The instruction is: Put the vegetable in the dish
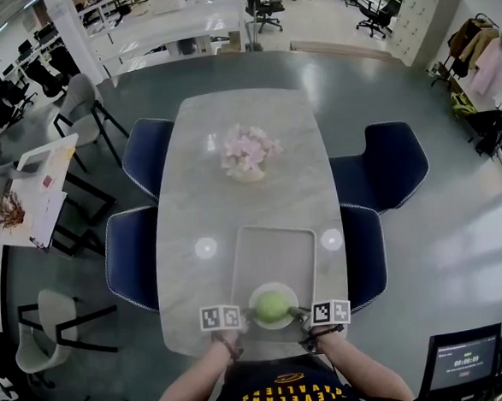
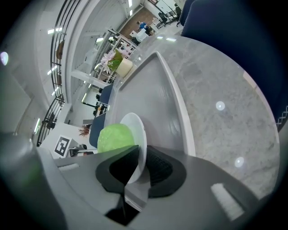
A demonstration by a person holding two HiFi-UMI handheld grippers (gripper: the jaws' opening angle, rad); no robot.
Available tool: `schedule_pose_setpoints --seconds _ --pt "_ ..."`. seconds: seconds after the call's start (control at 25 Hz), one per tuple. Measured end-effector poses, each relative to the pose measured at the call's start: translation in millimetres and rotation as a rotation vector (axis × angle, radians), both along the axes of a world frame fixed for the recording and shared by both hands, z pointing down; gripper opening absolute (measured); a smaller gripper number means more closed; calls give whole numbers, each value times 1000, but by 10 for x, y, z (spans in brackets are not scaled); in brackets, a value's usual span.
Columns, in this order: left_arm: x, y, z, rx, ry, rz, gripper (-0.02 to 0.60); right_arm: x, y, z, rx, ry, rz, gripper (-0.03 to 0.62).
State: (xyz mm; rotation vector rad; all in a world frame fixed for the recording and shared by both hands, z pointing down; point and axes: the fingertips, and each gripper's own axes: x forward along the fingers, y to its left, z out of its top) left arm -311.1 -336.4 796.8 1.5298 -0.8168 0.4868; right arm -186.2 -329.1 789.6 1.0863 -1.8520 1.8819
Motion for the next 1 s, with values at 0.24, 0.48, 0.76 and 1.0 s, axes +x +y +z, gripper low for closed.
schedule_pose_setpoints --seconds 0.24,0.48,0.76,1.0 --pt "-27 -28 -4 27 -88 18 51 6 8 30 18 139 -81 74" --pt "-28 -56 -7 68 -152 42 51 52 -6 38 60 199 -98 93" --pt "-79 -39 -100 94 -163 10 34 208 -47 -70 93 219 -33 51" --pt "-126 -19 -307 169 -171 5 2 416 -57 -161 147 277 19 8"
